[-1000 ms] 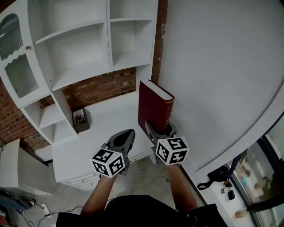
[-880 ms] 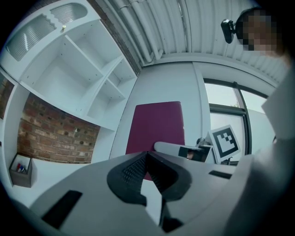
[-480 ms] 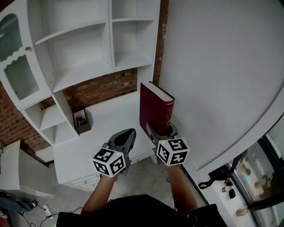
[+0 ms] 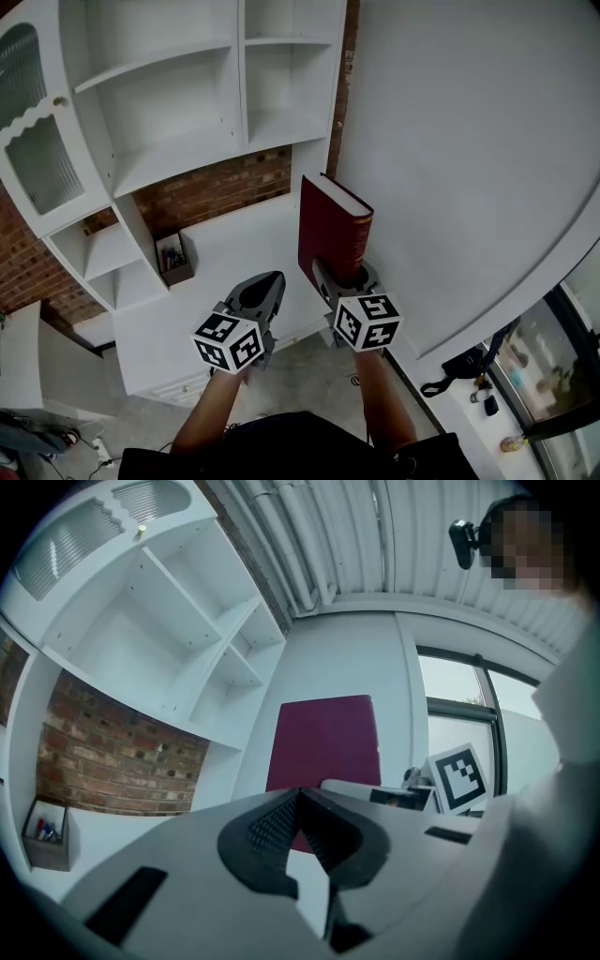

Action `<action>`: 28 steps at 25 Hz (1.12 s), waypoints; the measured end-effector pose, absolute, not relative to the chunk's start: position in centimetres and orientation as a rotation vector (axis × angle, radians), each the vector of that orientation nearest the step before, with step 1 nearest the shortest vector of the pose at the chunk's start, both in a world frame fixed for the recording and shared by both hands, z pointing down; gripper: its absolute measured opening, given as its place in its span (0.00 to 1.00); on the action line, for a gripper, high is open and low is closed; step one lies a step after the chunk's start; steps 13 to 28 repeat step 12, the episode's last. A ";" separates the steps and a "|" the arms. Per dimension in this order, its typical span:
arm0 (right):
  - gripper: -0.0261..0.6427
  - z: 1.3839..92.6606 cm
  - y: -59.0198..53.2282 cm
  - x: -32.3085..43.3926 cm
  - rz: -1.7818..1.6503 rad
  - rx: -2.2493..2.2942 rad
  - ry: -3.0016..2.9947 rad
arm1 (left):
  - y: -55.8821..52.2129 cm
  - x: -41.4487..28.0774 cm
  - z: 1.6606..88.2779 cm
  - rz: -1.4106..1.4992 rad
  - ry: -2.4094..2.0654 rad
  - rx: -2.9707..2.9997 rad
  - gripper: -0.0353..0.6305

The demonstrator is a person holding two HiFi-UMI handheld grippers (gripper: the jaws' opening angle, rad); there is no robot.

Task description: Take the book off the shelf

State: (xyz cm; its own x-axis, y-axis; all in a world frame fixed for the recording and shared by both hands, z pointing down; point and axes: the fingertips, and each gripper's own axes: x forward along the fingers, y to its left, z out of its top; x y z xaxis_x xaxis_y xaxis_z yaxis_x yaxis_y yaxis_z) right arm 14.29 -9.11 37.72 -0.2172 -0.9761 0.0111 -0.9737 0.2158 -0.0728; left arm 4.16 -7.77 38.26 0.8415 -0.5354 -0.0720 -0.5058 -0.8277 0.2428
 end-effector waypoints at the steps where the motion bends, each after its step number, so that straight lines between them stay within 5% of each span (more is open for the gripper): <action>1: 0.40 37.8 -9.2 14.1 -0.098 -1.946 2.421 | -7.8 4.0 38.3 -0.203 -0.798 2.807 0.08; 28: 0.40 38.1 -9.8 12.3 -0.107 -1.964 2.421 | -8.5 2.2 38.5 -0.204 -0.783 2.801 0.08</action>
